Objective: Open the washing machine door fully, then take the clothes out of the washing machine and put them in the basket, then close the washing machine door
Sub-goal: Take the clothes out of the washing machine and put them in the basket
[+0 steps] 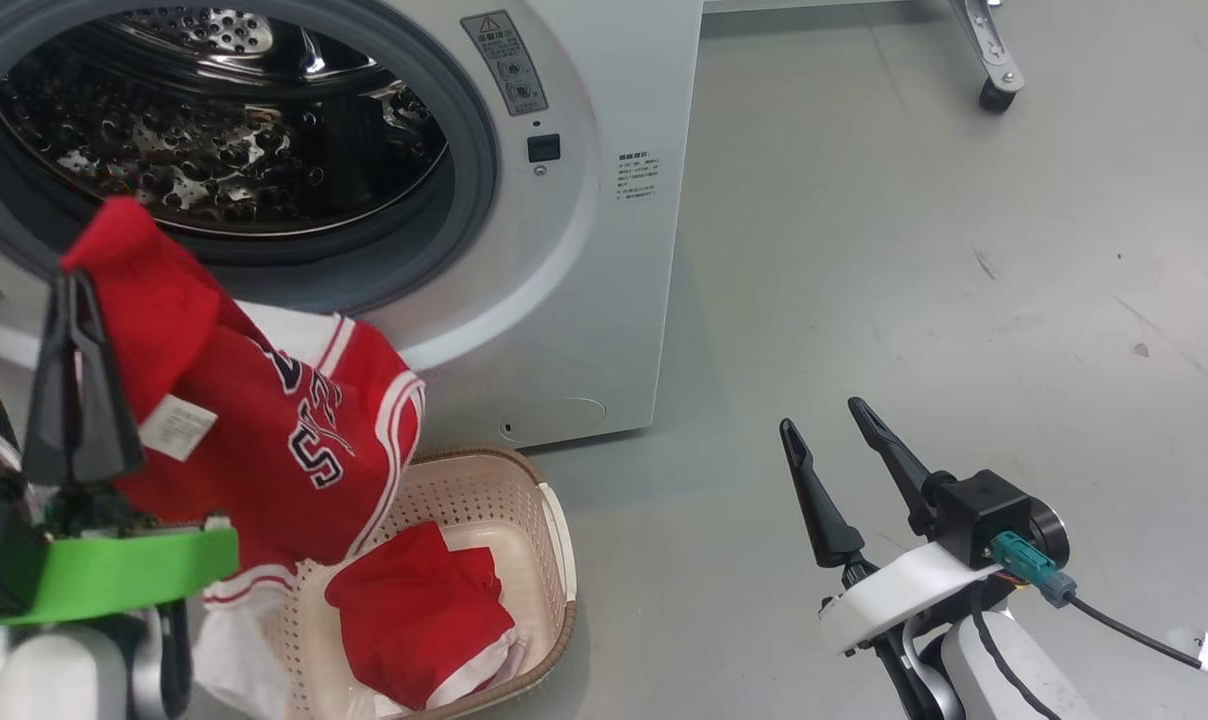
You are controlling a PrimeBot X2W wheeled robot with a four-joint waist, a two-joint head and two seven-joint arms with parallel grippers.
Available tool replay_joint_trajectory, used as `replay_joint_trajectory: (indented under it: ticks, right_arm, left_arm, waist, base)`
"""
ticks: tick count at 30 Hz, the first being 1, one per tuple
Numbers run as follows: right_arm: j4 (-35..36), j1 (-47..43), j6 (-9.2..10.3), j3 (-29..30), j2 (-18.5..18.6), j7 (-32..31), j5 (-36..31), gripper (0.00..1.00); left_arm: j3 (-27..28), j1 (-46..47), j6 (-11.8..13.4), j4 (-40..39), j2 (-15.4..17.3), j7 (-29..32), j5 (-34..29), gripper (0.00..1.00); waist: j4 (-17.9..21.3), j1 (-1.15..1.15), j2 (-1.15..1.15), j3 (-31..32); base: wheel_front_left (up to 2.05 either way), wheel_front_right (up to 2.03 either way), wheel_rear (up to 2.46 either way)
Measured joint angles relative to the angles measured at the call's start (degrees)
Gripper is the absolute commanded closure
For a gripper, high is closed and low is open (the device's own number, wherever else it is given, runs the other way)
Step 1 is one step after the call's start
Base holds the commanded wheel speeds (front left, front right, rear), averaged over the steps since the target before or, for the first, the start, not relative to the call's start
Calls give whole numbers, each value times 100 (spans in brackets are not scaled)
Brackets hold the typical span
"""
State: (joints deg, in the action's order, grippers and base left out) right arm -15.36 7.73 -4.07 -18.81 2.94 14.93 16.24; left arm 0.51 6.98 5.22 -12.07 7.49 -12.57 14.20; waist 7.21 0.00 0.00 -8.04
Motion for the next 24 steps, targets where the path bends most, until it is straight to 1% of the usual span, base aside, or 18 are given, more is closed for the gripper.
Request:
replay_joint_trajectory:
  ticks: [6,17,20,24]
  right_arm:
    - [101,5,0,-5,-3,0,0,0]
    - [321,241,1,-52,-4,0,0,0]
    - [407,324,10,-55,-4,0,2,0]
    - [498,454,12,-83,-4,0,36,0]
  left_arm:
    - [-191,-532,11,486,-281,142,162,100]
    - [-245,-593,12,1188,-296,103,245,100]
    - [-247,-416,10,1279,-293,37,244,100]
    - [-280,-137,-37,1614,-289,16,244,100]
  waist:
    - [32,0,0,-169]
    - [120,0,0,-677]
    - [155,0,0,-878]
    - [202,0,0,-1172]
  base:
    - [0,0,0]
    - [0,0,0]
    - [0,0,0]
    - [0,0,0]
